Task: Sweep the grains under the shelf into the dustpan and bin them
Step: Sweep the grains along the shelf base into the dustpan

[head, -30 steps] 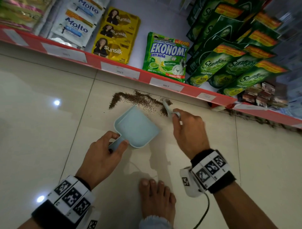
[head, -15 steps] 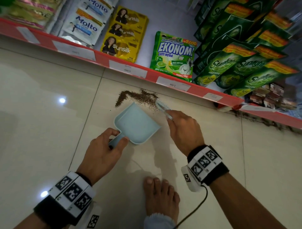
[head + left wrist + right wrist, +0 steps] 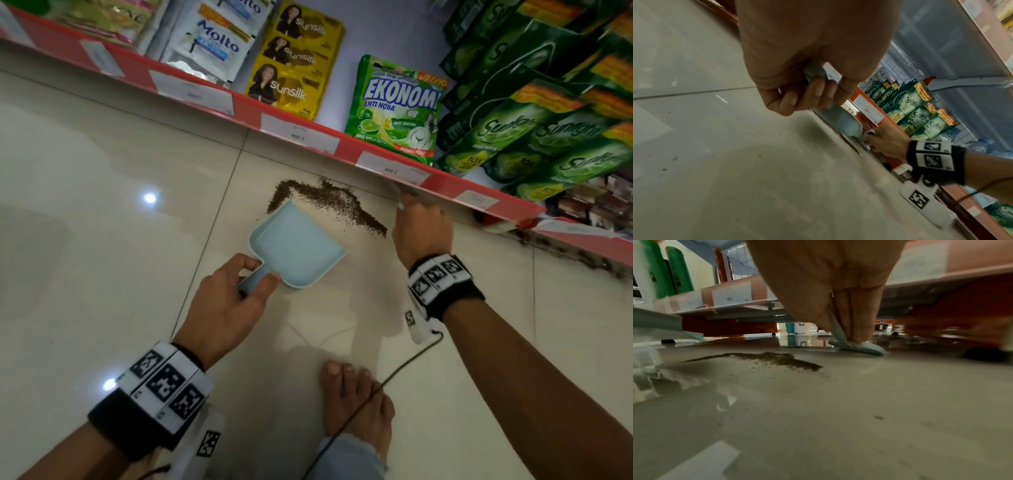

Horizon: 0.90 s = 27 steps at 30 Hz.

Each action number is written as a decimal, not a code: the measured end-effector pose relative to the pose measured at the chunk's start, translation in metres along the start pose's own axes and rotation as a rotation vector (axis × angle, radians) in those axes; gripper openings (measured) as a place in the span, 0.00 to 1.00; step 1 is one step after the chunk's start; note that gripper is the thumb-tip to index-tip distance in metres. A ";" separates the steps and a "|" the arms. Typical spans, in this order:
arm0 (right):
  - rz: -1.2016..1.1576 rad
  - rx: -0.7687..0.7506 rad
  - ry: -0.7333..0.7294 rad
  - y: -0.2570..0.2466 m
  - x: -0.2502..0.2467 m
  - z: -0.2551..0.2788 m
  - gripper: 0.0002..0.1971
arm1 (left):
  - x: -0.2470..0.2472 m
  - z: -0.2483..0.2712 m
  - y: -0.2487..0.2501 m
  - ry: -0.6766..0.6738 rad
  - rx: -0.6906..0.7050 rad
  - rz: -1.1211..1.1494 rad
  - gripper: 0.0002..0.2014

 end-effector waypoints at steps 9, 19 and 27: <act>-0.297 -0.480 -0.083 -0.086 -0.015 0.008 0.19 | -0.018 0.003 -0.007 0.047 -0.003 0.013 0.11; -0.037 -0.222 0.045 -0.048 -0.031 0.000 0.15 | -0.032 0.008 -0.013 0.085 -0.037 0.009 0.13; -0.221 -0.393 -0.045 -0.117 -0.001 -0.026 0.16 | -0.044 0.017 -0.016 0.118 -0.033 -0.021 0.13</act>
Point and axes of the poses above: each hand's wrist, its own z-axis away from the middle knuckle, its own x-axis out of the palm, y = z × x, the point moved 8 cm from there along -z, towards the middle knuckle, and after that the axes turned 3 degrees about z, right-handed, at the moved point
